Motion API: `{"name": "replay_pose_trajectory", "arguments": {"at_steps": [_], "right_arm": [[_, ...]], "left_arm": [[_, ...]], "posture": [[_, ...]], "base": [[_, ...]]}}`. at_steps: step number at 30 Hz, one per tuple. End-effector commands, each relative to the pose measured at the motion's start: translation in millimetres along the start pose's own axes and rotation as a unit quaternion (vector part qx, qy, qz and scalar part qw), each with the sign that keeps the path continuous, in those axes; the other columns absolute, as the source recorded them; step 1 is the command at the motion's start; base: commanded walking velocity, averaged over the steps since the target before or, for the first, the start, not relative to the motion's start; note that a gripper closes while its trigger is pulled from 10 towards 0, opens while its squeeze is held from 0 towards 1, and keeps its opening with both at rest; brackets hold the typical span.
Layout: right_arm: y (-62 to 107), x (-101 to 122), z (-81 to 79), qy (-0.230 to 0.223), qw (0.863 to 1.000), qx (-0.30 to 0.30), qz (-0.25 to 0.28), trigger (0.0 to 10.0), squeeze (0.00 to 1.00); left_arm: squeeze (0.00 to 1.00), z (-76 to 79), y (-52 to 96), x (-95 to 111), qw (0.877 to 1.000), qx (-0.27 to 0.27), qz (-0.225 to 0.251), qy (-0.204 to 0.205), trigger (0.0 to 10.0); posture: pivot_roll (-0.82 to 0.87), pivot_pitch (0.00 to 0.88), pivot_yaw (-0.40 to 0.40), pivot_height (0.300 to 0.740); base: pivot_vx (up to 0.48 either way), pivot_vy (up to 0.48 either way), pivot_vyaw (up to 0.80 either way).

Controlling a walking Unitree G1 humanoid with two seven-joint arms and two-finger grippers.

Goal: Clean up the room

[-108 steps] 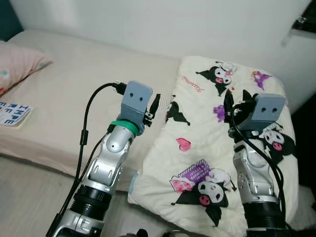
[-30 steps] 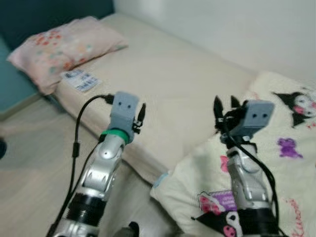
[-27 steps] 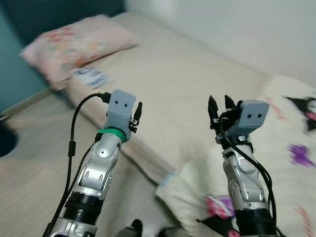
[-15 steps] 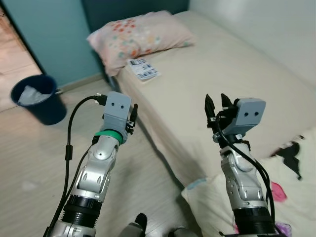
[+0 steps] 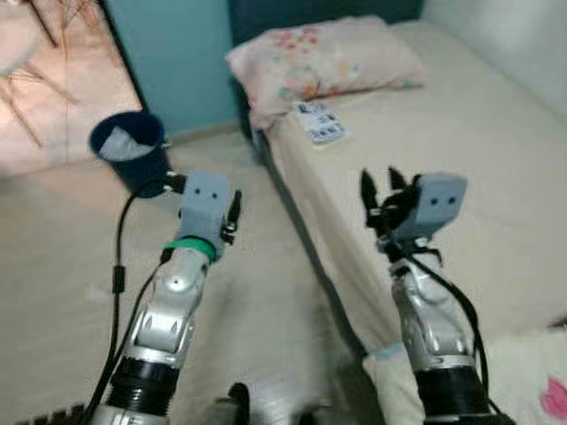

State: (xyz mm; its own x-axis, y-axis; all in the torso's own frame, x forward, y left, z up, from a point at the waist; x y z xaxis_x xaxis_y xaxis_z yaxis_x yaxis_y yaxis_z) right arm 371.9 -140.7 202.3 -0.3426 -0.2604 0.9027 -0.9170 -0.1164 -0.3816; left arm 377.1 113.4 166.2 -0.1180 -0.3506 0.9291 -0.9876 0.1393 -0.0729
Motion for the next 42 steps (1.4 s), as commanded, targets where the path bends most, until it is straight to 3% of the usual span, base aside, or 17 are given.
{"name": "replay_pose_trajectory", "arguments": {"at_steps": [1, 23, 30, 42], "right_arm": [[5.2, -9.1, 3.7, -0.002, 1.000, -0.005, -0.016, 10.0, 0.00], [6.2, -7.8, 13.8, 0.009, 1.000, -0.014, -0.016, 10.0, 0.00], [8.7, -10.6, 23.7, 0.009, 0.999, -0.043, -0.021, 10.0, 0.00], [29.8, -37.4, 40.2, 0.056, 0.993, -0.080, -0.070, 10.0, 0.00]], "left_arm": [[0.00, 1.8, 0.3, -4.6, 1.000, 0.000, -0.007, -0.001, 10.0], [0.00, 8.1, -3.0, -5.5, 1.000, -0.001, -0.010, 0.000, 10.0], [0.00, 10.1, -2.7, -8.5, 1.000, 0.002, -0.013, -0.002, 10.0], [0.00, 22.6, 3.5, -22.8, 1.000, -0.014, -0.018, -0.014, 10.0]], "posture": [[-0.06, 0.103, 0.049, 0.740], [-0.08, 0.085, 0.040, 0.740], [-0.09, 0.088, 0.034, 0.740], [-0.12, 0.106, 0.036, 0.740]], "base": [[0.000, 0.000, 0.71], [0.000, 0.000, 0.69], [0.000, 0.000, 0.00], [0.000, 0.000, 0.00]]}}
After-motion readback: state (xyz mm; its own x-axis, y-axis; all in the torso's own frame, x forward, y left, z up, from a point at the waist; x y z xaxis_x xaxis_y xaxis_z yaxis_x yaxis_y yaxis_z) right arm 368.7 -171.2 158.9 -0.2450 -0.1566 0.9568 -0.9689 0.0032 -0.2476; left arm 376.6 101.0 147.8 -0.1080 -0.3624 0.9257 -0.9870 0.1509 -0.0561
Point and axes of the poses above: a point about 5 cm out from each wrist's last joint towards the gripper, its own y axis pointing back from the gripper into the wrist, its own x axis along the axis of the wrist's last joint, z = x × y, the point moved 5 cm from there along -y, pointing out of the wrist towards the gripper, and after that the axes turned 10 degrees about -y, right-handed, at the moved point
